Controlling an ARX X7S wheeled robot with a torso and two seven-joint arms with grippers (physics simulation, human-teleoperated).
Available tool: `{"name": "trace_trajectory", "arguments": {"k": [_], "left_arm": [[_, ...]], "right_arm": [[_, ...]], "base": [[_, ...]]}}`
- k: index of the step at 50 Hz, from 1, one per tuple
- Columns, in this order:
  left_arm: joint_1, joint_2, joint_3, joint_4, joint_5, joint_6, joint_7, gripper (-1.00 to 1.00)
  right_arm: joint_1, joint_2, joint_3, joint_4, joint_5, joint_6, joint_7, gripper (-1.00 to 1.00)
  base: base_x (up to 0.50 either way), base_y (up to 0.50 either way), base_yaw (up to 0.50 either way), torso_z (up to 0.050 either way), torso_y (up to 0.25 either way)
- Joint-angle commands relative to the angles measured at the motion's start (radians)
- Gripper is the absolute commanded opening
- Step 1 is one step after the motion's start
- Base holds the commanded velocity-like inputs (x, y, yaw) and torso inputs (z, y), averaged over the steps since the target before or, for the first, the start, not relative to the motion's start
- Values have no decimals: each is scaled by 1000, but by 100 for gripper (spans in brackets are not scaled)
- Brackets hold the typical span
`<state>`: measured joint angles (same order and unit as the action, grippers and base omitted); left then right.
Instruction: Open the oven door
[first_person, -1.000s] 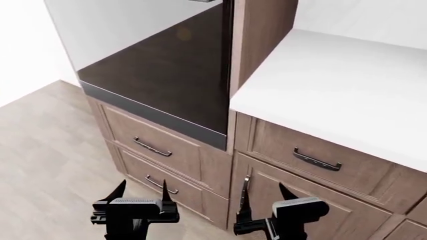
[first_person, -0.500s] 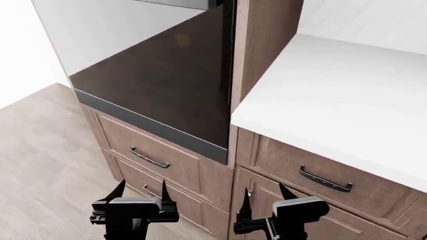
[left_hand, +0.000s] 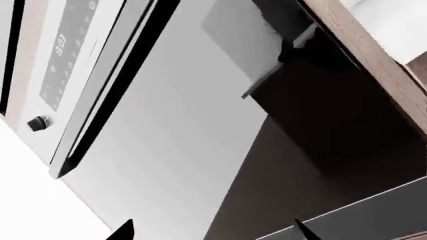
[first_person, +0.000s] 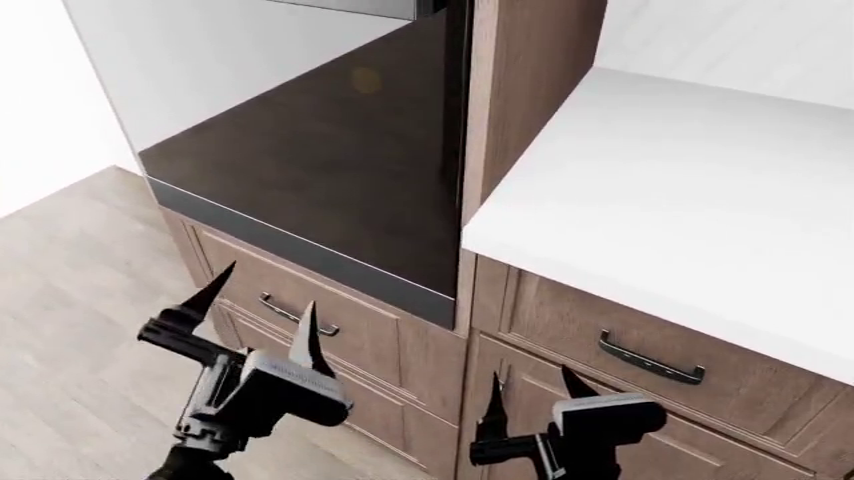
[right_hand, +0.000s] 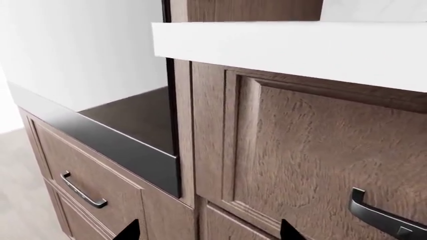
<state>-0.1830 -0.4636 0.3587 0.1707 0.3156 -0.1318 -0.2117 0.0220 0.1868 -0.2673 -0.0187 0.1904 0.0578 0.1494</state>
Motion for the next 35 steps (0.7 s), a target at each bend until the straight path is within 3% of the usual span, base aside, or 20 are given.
{"name": "trace_trajectory", "arguments": {"k": [1,8,14,21,35], "left_arm": [[-182,-233,66,96,309,-36,99,100],[-316,-291,55,66,391,20,71,100],[-504,-309,71,31,406,73,147,100],[-713,-251,113,-28,429,95,234,100],[-861,-142,201,-230,457,127,257,100]], "right_arm": [[-3,8,4,-19,20,1,3,100],[-8,8,28,-46,85,10,-11,100],[-12,8,33,-54,126,0,-34,100],[-7,0,55,-49,208,13,-61,100],[-12,-8,73,-47,256,-28,-73,100]], "base": [[0,0,0,0,0],[0,0,0,0,0],[0,0,0,0,0],[0,0,0,0,0],[0,0,0,0,0]]}}
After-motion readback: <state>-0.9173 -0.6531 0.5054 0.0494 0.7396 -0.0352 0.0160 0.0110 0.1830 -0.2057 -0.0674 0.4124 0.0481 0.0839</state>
